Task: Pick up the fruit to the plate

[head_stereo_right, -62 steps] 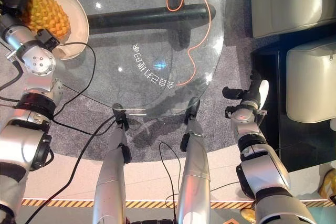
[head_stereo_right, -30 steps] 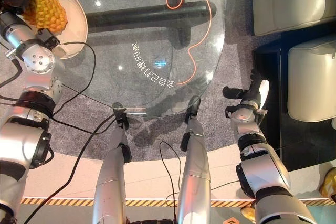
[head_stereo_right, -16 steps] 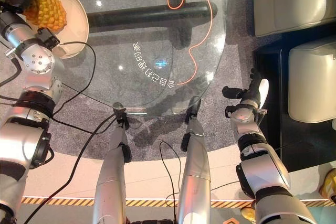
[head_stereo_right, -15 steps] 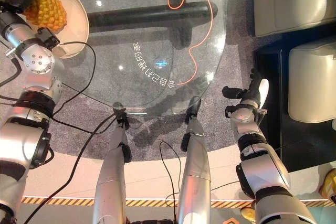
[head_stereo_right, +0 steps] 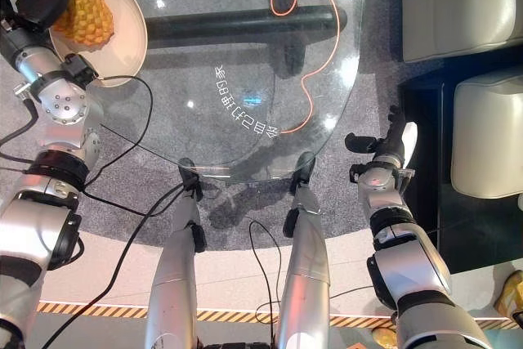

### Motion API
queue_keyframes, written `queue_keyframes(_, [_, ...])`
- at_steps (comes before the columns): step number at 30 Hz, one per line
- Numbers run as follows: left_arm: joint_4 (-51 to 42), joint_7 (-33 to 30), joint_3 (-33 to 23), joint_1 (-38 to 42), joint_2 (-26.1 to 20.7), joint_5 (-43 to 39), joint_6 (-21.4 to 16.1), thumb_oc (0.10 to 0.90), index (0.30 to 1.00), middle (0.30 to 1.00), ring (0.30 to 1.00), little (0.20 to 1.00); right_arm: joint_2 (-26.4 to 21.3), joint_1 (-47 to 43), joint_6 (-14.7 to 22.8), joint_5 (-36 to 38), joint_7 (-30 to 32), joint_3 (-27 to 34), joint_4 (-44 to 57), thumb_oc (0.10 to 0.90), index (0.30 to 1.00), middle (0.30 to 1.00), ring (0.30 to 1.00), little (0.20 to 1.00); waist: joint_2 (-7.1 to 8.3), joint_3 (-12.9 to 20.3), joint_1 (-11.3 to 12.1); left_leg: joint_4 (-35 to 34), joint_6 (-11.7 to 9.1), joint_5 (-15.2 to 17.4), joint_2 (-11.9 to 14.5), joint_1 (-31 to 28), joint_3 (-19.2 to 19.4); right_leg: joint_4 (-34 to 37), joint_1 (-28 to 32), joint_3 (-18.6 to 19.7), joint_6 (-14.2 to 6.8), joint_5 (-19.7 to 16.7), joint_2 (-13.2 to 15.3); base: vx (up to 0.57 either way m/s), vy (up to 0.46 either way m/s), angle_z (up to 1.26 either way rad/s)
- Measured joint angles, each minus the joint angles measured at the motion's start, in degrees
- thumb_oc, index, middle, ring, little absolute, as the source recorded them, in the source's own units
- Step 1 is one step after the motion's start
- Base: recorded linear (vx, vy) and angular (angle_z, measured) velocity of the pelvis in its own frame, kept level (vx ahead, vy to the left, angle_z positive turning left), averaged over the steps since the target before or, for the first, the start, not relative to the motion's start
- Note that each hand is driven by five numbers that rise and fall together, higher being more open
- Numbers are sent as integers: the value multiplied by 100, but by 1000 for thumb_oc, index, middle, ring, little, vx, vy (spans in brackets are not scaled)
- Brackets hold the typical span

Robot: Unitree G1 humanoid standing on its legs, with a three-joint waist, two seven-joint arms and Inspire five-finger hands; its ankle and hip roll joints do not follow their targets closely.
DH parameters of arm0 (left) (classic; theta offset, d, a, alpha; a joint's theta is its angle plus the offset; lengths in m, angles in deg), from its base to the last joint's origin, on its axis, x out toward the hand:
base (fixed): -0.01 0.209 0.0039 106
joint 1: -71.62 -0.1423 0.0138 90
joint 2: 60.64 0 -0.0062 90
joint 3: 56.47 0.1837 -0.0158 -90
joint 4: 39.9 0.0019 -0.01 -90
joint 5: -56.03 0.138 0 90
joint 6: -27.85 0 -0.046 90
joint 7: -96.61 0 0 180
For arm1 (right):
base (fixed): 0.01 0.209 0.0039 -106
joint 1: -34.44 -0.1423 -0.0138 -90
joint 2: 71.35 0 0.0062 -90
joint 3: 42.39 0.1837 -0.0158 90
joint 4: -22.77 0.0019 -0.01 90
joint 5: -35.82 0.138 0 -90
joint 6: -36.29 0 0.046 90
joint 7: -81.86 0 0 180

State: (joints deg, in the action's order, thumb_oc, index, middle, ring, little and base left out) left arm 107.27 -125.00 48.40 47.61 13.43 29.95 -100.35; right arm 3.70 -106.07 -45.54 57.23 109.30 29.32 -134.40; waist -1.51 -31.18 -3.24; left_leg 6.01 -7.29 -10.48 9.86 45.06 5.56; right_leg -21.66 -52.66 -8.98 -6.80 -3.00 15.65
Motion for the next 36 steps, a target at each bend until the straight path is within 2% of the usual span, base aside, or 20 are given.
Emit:
queue_keyframes(15, [-226,208,-3,-600,107,18,-2,800,900,900,900,900,70,60,-24,2,34,4,-114,800,900,900,900,900,6,0,23,5,-2,-4,-1,-264,-34,20,314,-36,0,0,1,0,0,0])
queue_keyframes(20, [-299,205,-7,-818,117,76,-1,800,900,900,900,900,150,172,-95,4,36,18,-150,800,900,900,900,900,6,0,31,-9,-1,-3,-2,-392,-34,227,536,-67,-32,-87,-12,0,0,0])
queue_keyframes(31, [-503,221,-40,-1379,201,214,0,800,900,900,900,900,183,579,-218,4,37,58,-322,800,900,900,900,900,6,0,182,-244,7,2,1,-1188,-22,779,1510,-183,-106,-254,-55,0,0,0])
queue_keyframes(36, [-637,298,-52,-1524,215,209,4,800,900,900,900,900,179,747,-336,4,35,275,-396,800,900,900,900,900,6,0,302,-308,30,17,1,-1497,-2,1131,1953,-218,-144,-397,-90,38,-1,-1])
